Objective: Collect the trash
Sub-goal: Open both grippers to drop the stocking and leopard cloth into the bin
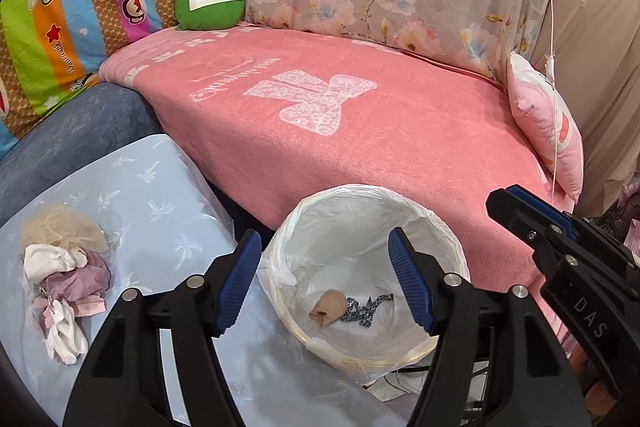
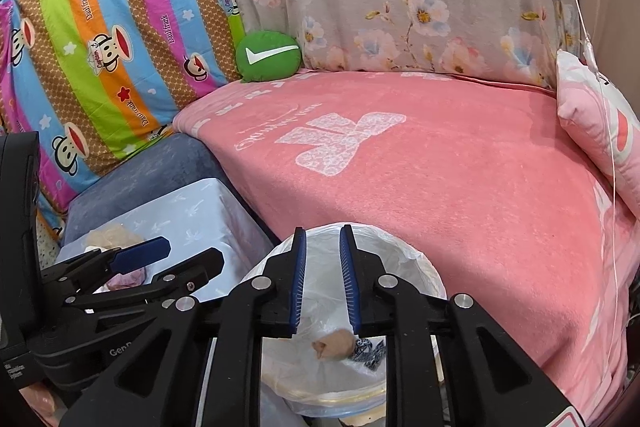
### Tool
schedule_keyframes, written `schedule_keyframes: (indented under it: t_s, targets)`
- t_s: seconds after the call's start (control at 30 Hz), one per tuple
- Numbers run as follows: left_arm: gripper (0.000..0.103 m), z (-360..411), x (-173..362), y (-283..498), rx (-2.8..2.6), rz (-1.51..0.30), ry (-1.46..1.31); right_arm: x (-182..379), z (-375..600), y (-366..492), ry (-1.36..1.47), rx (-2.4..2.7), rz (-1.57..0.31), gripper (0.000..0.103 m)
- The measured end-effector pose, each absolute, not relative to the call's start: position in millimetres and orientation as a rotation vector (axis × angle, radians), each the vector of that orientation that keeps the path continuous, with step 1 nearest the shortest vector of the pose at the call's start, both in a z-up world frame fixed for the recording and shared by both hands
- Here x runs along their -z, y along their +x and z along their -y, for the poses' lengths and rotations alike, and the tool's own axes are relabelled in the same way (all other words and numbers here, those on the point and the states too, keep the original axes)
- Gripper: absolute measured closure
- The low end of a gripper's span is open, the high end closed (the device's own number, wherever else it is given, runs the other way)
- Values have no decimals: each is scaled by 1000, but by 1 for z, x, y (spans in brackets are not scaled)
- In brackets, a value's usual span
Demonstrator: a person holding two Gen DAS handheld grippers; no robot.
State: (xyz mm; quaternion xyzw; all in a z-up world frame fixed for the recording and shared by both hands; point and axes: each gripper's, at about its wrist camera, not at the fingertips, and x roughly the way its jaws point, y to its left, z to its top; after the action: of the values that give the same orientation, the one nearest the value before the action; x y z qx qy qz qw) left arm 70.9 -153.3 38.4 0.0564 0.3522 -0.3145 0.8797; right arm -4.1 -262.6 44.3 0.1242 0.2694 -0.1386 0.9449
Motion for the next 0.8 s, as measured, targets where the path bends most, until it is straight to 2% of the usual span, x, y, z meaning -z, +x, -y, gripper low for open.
schedule_keyframes:
  t_s: [0.8]
  targets:
    - [40,105,-35,76,582,-740,47,-42,215,6,202,213,-576,70]
